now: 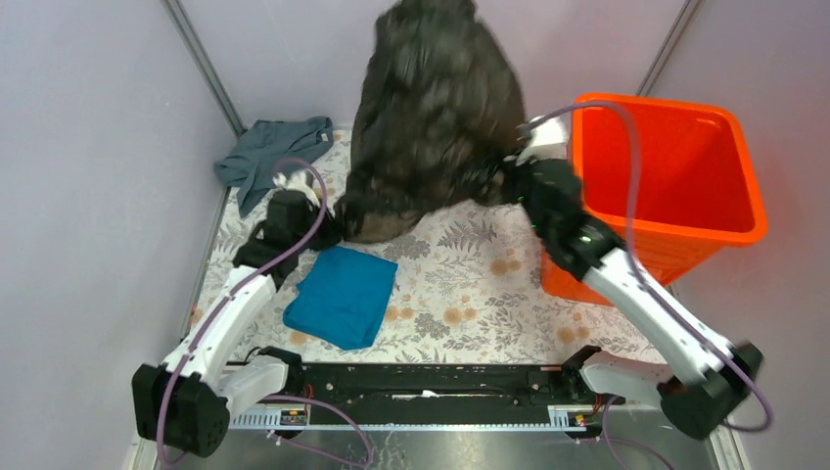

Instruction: Put the trash bags into the trash bin

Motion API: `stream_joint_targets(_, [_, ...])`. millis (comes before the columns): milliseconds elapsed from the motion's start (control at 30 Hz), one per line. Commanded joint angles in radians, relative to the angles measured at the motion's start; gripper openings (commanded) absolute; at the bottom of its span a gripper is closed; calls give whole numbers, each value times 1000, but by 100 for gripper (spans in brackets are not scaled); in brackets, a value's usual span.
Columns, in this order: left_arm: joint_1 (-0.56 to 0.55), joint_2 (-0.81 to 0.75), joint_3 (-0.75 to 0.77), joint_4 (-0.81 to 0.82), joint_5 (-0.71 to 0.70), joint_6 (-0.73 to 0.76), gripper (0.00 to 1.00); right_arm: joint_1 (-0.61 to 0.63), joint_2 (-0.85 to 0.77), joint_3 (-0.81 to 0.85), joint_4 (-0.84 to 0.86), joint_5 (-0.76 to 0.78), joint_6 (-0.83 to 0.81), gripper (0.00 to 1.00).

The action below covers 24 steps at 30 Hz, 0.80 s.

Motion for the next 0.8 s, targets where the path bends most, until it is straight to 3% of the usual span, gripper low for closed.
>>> stream_joint_targets(0, [11, -84, -16, -65, -29, 39, 0, 1, 38, -43, -110, -33, 93, 0])
stream_joint_targets(100, [25, -36, 163, -75, -20, 93, 0, 1, 60, 126, -136, -43, 38, 0])
stream_joint_targets(267, [29, 108, 724, -171, 63, 131, 0, 1, 149, 602, -272, -99, -26, 0])
stream_joint_targets(333, [28, 93, 847, -151, 102, 120, 0, 1, 137, 705, -295, -159, -9, 0])
stream_joint_targets(400, [28, 12, 797, -35, 97, 103, 0, 1, 47, 657, -241, -218, 16, 0])
stream_joint_targets(533, [29, -227, 435, 80, -70, 30, 0, 2, -147, 320, -116, -191, 35, 0])
stream_joint_targets(633, [28, -286, 222, -64, -118, -1, 0, 2, -198, 114, -217, -101, 98, 0])
stream_joint_targets(767, [29, -292, 42, -222, -118, 5, 0, 1, -209, -60, -293, -159, 189, 0])
